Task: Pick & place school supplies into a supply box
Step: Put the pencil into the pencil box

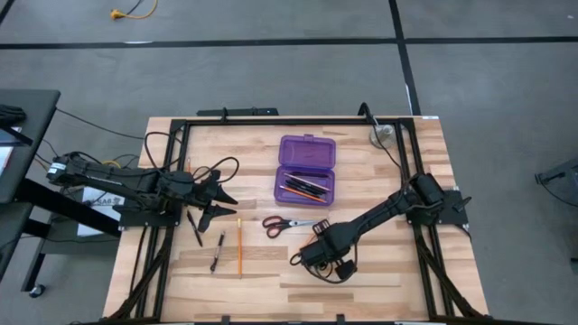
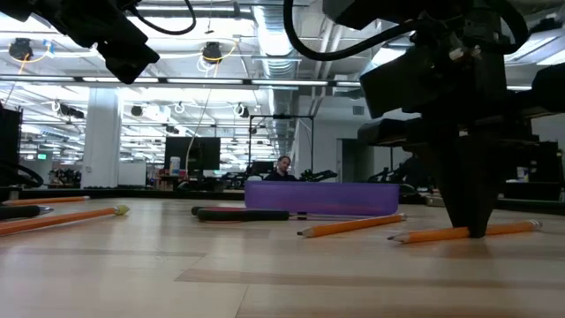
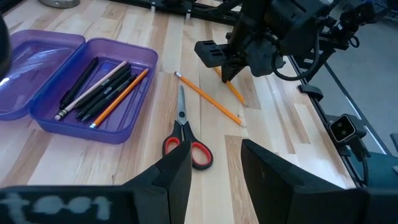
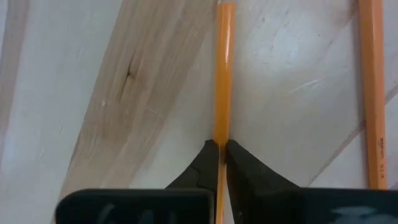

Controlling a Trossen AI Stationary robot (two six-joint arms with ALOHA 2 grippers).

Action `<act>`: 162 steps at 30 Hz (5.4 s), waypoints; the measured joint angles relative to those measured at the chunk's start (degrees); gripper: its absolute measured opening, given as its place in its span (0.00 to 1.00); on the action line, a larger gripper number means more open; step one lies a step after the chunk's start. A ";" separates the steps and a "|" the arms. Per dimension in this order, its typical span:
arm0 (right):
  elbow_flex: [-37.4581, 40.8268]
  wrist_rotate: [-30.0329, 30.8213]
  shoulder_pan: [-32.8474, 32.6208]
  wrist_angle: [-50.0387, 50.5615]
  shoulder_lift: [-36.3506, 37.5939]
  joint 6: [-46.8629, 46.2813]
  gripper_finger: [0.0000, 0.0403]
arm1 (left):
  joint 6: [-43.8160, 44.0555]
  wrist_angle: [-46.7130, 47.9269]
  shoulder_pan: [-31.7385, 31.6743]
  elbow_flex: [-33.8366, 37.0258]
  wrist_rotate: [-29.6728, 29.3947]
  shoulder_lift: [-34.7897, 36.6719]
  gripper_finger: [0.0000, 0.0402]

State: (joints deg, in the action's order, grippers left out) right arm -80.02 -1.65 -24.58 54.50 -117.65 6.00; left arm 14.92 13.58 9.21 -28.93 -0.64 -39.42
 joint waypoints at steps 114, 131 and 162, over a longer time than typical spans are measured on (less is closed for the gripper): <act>-11.49 0.48 7.59 0.47 -1.72 6.19 0.30 | 0.74 1.13 0.12 -0.02 -0.19 -0.02 0.32; -11.38 7.54 7.69 0.72 -1.64 7.71 0.30 | 0.74 1.14 0.09 -0.02 -0.22 -0.02 0.32; -11.40 10.20 28.59 -13.33 1.12 15.50 0.30 | -0.37 1.75 0.09 -0.02 -0.09 0.00 0.32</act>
State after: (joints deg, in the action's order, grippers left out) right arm -91.42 8.55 4.01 41.17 -116.53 21.50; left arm 14.55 15.33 9.30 -28.95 -0.73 -39.42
